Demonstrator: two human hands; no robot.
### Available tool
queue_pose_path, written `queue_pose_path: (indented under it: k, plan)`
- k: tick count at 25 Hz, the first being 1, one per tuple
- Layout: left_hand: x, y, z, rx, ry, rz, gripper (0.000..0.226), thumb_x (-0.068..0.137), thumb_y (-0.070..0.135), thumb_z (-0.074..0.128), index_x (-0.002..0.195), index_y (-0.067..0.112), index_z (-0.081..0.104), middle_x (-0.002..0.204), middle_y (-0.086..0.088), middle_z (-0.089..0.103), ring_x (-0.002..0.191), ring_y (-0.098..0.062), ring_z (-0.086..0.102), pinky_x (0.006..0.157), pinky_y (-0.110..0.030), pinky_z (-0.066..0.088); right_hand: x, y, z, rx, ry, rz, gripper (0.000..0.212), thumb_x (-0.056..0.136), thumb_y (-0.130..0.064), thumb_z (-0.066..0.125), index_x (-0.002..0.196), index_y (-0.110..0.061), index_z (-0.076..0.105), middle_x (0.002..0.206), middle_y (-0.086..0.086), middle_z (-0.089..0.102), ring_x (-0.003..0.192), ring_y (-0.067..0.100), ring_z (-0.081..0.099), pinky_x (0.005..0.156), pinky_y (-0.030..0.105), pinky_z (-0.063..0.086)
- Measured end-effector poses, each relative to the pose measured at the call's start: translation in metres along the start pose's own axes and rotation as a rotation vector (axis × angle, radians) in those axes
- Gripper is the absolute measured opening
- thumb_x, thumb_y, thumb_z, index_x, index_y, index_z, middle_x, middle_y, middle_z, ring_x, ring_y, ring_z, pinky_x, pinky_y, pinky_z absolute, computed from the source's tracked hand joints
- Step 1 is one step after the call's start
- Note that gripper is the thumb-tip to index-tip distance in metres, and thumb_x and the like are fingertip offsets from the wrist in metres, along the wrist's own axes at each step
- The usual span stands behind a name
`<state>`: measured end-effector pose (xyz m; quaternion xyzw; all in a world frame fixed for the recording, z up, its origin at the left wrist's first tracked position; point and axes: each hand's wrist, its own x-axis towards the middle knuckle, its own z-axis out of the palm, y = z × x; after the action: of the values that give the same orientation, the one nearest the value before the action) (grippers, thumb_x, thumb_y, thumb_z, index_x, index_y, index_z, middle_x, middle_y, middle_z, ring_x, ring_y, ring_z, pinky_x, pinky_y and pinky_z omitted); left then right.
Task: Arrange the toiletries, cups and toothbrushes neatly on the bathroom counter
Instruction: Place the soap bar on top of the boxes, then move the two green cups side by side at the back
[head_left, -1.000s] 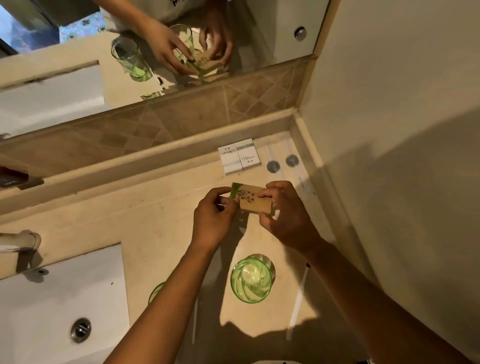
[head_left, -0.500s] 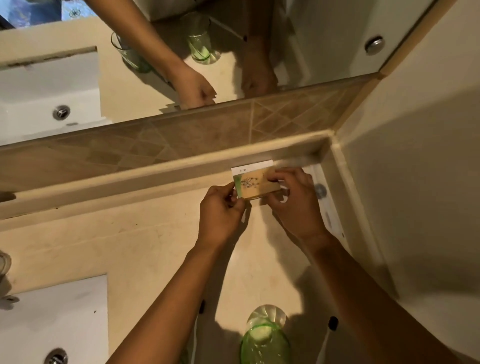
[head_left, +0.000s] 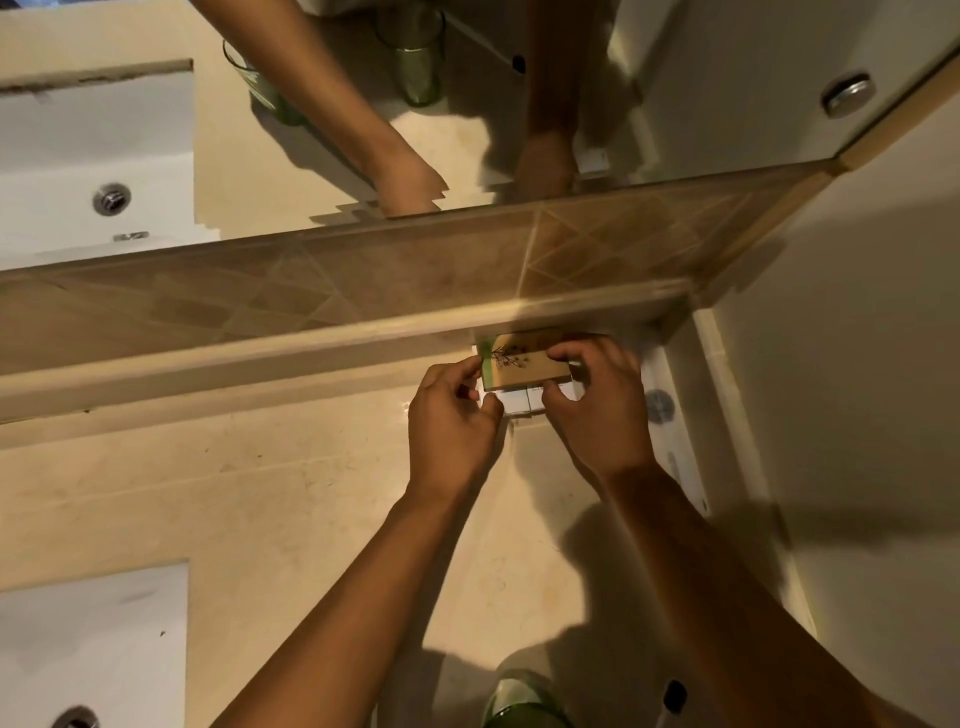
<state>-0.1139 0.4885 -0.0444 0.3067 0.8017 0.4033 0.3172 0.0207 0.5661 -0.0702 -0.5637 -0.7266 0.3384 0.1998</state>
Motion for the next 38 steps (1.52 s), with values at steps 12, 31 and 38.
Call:
queue_pose_path:
  k: [12, 31, 38]
  plan:
    - [-0.039, -0.002, -0.020, -0.013, -0.011, -0.039, 0.020, 0.096, 0.012, 0.059, 0.110, 0.016, 0.072, 0.108, 0.004, 0.067, 0.087, -0.003, 0.064, 0.080, -0.015, 0.051, -0.063, 0.010, -0.034, 0.211, 0.030, 0.177, 0.035, 0.088, -0.016, 0.072, 0.120, -0.022, 0.059, 0.128, -0.004, 0.053, 0.112, 0.014, 0.061, 0.096, 0.033, 0.056]
    - [-0.277, -0.089, -0.102, 0.148, -0.314, -0.242, 0.027, 0.096, 0.015, 0.057, 0.070, 0.016, 0.065, 0.069, -0.003, 0.069, 0.071, -0.018, 0.066, 0.068, -0.034, 0.049, -0.337, 0.045, -0.071, 0.052, -0.199, 0.343, 0.009, 0.088, -0.021, 0.071, 0.086, -0.028, 0.066, 0.077, -0.015, 0.067, 0.072, -0.005, 0.063, 0.060, 0.003, 0.043]
    - [-0.321, -0.089, -0.123, -0.130, -0.271, -0.360, 0.025, 0.098, 0.000, 0.048, 0.089, -0.008, 0.070, 0.074, -0.001, 0.074, 0.065, -0.008, 0.065, 0.062, -0.019, 0.051, -0.348, 0.012, -0.049, 0.125, -0.267, 0.235, 0.010, 0.092, -0.020, 0.063, 0.099, -0.025, 0.069, 0.079, -0.009, 0.071, 0.068, 0.000, 0.066, 0.062, 0.010, 0.049]
